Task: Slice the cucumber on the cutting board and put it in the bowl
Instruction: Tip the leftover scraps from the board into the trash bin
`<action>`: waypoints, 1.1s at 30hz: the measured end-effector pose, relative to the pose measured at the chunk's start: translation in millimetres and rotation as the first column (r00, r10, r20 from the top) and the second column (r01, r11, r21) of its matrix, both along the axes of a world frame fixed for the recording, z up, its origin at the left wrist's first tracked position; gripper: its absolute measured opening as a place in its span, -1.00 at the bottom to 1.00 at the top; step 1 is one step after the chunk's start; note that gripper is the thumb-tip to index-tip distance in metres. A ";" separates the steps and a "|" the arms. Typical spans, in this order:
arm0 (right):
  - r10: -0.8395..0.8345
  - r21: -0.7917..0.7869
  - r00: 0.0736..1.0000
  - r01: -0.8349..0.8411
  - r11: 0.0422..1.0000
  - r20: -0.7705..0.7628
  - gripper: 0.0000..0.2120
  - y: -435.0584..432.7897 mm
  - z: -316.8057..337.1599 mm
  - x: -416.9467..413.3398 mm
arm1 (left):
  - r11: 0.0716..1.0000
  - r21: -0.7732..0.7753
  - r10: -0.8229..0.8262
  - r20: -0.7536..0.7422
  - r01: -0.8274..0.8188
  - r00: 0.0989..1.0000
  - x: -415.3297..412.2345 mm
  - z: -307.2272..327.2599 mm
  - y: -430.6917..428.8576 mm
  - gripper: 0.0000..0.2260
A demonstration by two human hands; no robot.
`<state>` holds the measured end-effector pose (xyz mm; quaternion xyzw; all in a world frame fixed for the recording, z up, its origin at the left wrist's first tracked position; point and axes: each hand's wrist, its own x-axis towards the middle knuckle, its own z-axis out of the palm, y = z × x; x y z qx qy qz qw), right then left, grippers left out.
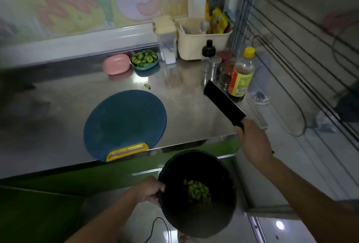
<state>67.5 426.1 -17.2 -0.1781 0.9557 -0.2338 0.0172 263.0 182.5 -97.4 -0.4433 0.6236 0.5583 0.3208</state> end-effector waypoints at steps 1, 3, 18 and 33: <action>0.018 0.005 1.000 -0.018 1.000 0.007 -0.70 -14.8 4.9 -13.7 | 1.000 -0.018 0.008 0.006 -0.008 1.000 1.6 3.8 -6.4 -0.91; 0.049 0.003 0.998 -0.049 0.999 0.025 -0.71 -49.5 14.4 -35.0 | 0.999 -0.051 0.005 0.025 -0.003 1.000 5.1 11.6 -18.1 -0.90; 0.204 -0.149 0.848 -0.149 0.978 0.490 -0.68 -290.8 -9.9 -74.6 | 0.992 -0.068 0.115 0.081 -0.110 0.990 36.6 3.9 -86.2 -0.94; 0.098 -0.115 0.728 -0.027 0.993 0.678 -0.75 -281.1 3.1 -72.3 | 0.984 -0.023 0.180 0.034 -0.179 0.983 30.9 4.4 -68.9 -0.87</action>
